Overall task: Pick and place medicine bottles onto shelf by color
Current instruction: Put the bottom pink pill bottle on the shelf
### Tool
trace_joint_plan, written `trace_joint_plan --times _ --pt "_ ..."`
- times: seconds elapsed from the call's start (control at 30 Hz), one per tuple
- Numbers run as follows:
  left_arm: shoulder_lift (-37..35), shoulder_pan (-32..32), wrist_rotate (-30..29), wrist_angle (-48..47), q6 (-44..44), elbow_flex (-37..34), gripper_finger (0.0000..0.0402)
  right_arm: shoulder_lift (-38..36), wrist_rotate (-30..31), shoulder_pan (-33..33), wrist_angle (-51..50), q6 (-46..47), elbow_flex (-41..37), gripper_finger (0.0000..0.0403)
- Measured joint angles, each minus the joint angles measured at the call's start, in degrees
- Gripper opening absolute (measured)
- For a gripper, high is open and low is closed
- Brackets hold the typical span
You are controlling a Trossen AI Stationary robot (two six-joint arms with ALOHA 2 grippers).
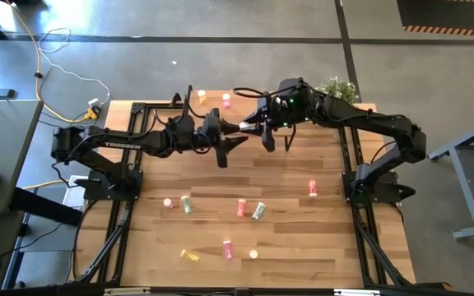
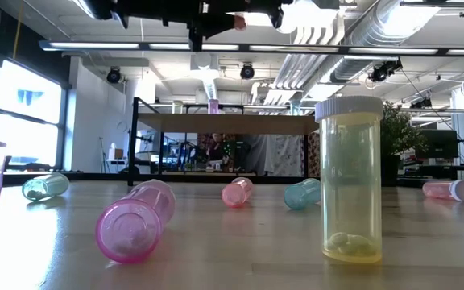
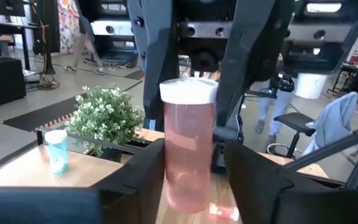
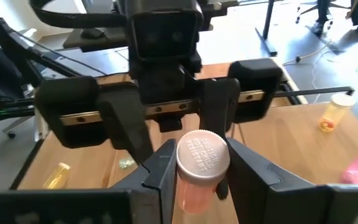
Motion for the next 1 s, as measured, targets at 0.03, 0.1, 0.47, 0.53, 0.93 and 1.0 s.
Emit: trace_joint_plan --times 0.03,0.1,0.47,0.53,0.93,1.0 --pt "-0.34 0.15 -0.05 -0.05 0.01 0.00 0.0171 -0.02 0.25 -0.02 -0.02 -0.02 0.00 0.0103" --pt "-1.31 0.65 -0.13 -0.19 0.02 0.00 0.0187 -0.02 0.42 -0.02 -0.04 0.39 0.00 0.0103" --pt "-7.17 5.91 0.57 -6.16 0.03 0.02 0.0213 -4.66 14.83 -0.17 -0.26 0.98 -0.04 0.0103" --pt "-8.25 7.05 0.71 -6.58 0.04 0.02 0.0213 -6.13 17.82 -0.17 -0.30 0.87 -0.04 0.0103" --pt "-11.71 10.82 3.00 -6.83 4.54 0.02 0.0213 -13.17 30.34 -2.80 -5.37 -1.17 -0.21 0.0103" --pt "-11.71 11.28 2.99 -6.85 4.78 0.02 0.0213 -13.16 29.83 -4.54 -5.53 0.08 -1.81 0.0103"
